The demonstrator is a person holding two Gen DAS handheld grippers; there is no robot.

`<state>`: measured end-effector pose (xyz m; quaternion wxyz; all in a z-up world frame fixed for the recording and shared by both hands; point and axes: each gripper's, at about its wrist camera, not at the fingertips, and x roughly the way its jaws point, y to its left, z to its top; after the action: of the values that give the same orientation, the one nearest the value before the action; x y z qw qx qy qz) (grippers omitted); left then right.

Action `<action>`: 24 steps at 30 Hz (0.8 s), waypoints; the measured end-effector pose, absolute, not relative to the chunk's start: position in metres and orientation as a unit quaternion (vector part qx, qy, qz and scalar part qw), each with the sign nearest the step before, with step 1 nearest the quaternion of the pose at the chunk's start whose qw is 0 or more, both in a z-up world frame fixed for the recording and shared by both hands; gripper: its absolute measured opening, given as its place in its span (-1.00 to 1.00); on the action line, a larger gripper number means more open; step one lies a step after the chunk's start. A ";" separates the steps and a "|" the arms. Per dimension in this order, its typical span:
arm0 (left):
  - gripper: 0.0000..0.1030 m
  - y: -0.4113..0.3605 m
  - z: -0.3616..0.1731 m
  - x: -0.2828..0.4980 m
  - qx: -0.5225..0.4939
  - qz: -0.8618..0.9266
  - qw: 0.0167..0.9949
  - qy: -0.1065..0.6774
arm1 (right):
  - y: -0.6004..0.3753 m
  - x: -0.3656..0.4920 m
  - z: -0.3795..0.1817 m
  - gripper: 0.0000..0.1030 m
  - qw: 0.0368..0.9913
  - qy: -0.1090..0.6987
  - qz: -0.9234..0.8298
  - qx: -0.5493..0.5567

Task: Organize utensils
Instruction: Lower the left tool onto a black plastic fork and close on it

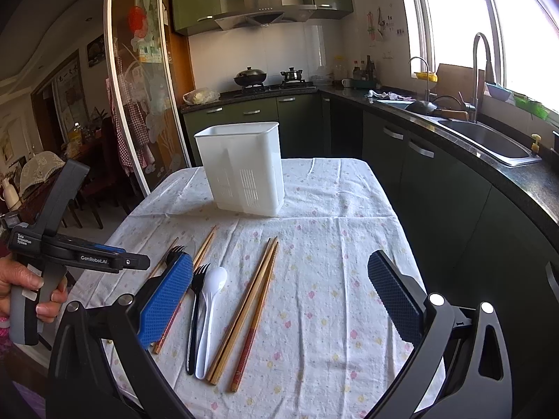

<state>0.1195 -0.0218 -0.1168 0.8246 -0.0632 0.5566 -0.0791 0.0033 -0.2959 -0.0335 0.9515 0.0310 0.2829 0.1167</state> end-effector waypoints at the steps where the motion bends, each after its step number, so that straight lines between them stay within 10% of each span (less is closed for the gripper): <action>1: 0.09 -0.021 -0.123 0.124 -0.072 -0.078 0.816 0.568 | -0.297 0.003 -0.034 0.92 0.951 0.283 0.116 0.032; 24: -0.45 -0.035 -0.153 0.160 -0.085 -0.054 0.803 0.587 | -0.299 0.006 -0.037 0.92 0.951 0.287 0.115 0.034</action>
<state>0.1601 -0.0346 -0.1534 0.8035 -0.0847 0.5868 -0.0540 0.0059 -0.2994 -0.0373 0.9506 0.0341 0.2865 0.1147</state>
